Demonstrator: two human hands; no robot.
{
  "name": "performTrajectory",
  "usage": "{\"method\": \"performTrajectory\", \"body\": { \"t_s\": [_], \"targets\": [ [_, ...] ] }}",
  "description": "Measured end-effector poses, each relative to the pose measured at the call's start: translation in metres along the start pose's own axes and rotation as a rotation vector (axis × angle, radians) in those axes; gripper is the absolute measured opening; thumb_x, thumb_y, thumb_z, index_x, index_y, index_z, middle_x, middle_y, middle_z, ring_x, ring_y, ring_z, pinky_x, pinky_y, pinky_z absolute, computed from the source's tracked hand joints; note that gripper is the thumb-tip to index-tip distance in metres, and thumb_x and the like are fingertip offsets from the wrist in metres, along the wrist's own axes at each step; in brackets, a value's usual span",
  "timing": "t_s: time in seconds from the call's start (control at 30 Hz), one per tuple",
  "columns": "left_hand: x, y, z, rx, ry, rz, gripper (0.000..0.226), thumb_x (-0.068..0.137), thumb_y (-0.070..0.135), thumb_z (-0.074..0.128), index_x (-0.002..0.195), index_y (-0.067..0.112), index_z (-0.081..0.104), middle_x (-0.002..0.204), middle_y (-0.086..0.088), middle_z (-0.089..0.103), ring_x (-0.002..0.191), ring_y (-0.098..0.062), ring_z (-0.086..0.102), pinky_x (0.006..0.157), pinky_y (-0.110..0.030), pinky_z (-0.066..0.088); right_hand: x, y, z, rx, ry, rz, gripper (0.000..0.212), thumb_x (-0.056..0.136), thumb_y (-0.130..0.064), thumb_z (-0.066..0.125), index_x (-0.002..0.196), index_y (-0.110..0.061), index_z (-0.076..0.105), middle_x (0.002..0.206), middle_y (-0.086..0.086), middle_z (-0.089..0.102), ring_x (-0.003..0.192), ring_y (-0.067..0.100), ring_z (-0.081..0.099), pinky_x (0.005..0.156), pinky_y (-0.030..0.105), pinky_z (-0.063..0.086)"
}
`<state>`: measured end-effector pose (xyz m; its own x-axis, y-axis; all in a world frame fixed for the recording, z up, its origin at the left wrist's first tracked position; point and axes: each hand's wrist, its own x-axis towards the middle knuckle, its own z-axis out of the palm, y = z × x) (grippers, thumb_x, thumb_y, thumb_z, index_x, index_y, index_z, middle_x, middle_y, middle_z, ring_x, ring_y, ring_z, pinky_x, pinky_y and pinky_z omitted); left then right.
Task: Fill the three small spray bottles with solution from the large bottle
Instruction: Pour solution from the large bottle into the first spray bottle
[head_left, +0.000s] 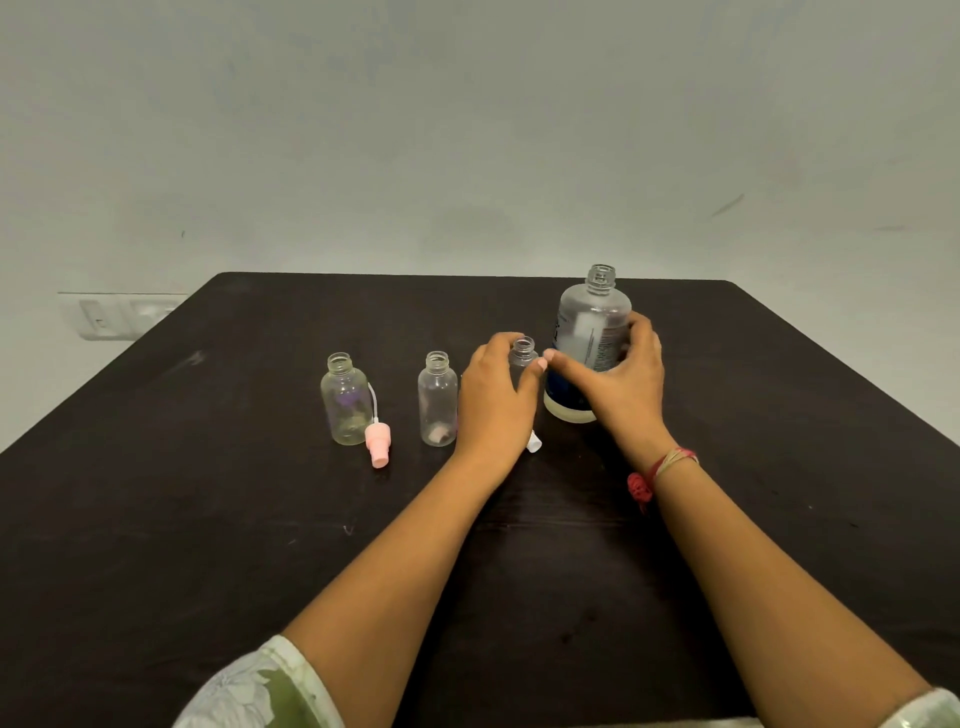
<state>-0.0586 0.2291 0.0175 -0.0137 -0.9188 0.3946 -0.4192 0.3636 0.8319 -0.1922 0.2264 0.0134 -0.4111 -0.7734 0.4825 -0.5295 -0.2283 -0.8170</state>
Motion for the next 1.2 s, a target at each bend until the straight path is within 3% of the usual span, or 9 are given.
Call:
{"method": "performTrajectory", "body": {
  "t_s": [0.1,0.27,0.43,0.53,0.67,0.87,0.97,1.07,1.2],
  "targets": [
    [-0.001,-0.001,0.002,-0.003,-0.018,0.005,0.026,0.095,0.025,0.055,0.120,0.016,0.055,0.116,-0.006,0.060,0.095,-0.026,0.064,0.088,-0.040,0.050,0.001,-0.002,-0.006,0.049,0.042,-0.003,0.073,0.066,-0.039,0.084,0.123,-0.018,0.043,0.120,-0.001,0.041,0.108,0.009,0.045,0.085,0.014,0.037],
    [-0.002,-0.001,0.001,0.020,-0.046,-0.005,0.028,0.097,0.024,0.053,0.124,0.016,0.054,0.120,-0.004,0.058,0.106,-0.018,0.057,0.086,-0.024,0.041,0.010,-0.006,-0.023,0.140,0.150,0.007,0.066,0.068,-0.037,0.080,0.118,-0.017,0.042,0.119,0.004,0.050,0.107,0.015,0.053,0.088,0.024,0.046],
    [-0.002,-0.001,0.002,-0.055,-0.049,-0.021,0.025,0.093,0.027,0.058,0.117,0.019,0.059,0.112,-0.003,0.062,0.098,-0.019,0.062,0.090,-0.038,0.051,0.017,-0.005,-0.037,0.156,0.140,-0.009,0.063,0.075,-0.019,0.078,0.125,-0.011,0.040,0.112,-0.003,0.051,0.099,0.009,0.054,0.075,0.004,0.043],
    [-0.003,-0.001,0.003,-0.074,-0.047,-0.014,0.024,0.093,0.032,0.059,0.114,0.020,0.061,0.110,0.000,0.062,0.096,-0.014,0.061,0.085,-0.038,0.054,0.017,-0.004,-0.039,0.161,0.092,-0.024,0.070,0.076,-0.026,0.079,0.130,-0.015,0.036,0.120,-0.005,0.049,0.108,0.007,0.052,0.084,0.008,0.042],
    [-0.002,-0.003,0.004,-0.099,-0.027,-0.005,0.022,0.092,0.035,0.061,0.107,0.019,0.064,0.107,0.005,0.064,0.093,-0.007,0.060,0.083,-0.024,0.048,0.016,-0.003,-0.039,0.123,0.055,-0.044,0.074,0.076,-0.033,0.078,0.132,-0.016,0.034,0.122,-0.006,0.047,0.113,0.009,0.050,0.085,0.008,0.040],
    [-0.004,-0.003,0.005,-0.102,-0.001,-0.001,0.019,0.091,0.041,0.060,0.099,0.024,0.066,0.095,0.010,0.067,0.085,-0.004,0.062,0.079,-0.035,0.054,0.018,0.002,-0.046,-0.049,-0.014,-0.128,0.072,0.070,-0.036,0.081,0.126,-0.028,0.037,0.127,-0.003,0.049,0.119,0.025,0.049,0.098,0.046,0.046],
    [-0.003,-0.005,0.007,-0.093,0.012,0.002,0.020,0.090,0.043,0.061,0.099,0.025,0.067,0.098,0.008,0.068,0.089,-0.007,0.064,0.082,-0.038,0.053,0.017,0.000,-0.048,-0.102,-0.075,-0.171,0.075,0.069,-0.039,0.082,0.128,-0.026,0.038,0.124,-0.011,0.048,0.120,0.021,0.048,0.098,0.047,0.046],
    [-0.003,-0.006,0.008,-0.089,0.022,-0.002,0.020,0.088,0.044,0.063,0.098,0.027,0.067,0.100,0.007,0.069,0.091,-0.008,0.065,0.082,-0.040,0.053,0.015,0.000,-0.047,-0.147,-0.140,-0.193,0.080,0.068,-0.047,0.080,0.132,-0.026,0.036,0.131,-0.006,0.048,0.122,0.020,0.046,0.100,0.045,0.044],
    [-0.003,-0.004,0.008,-0.108,0.034,0.005,0.022,0.086,0.040,0.067,0.101,0.024,0.067,0.098,0.010,0.069,0.090,-0.004,0.065,0.082,-0.036,0.054,0.010,0.000,-0.043,-0.202,-0.203,-0.222,0.080,0.073,-0.045,0.075,0.137,-0.021,0.034,0.136,-0.003,0.044,0.120,0.011,0.039,0.098,0.031,0.036]
  ]
}}
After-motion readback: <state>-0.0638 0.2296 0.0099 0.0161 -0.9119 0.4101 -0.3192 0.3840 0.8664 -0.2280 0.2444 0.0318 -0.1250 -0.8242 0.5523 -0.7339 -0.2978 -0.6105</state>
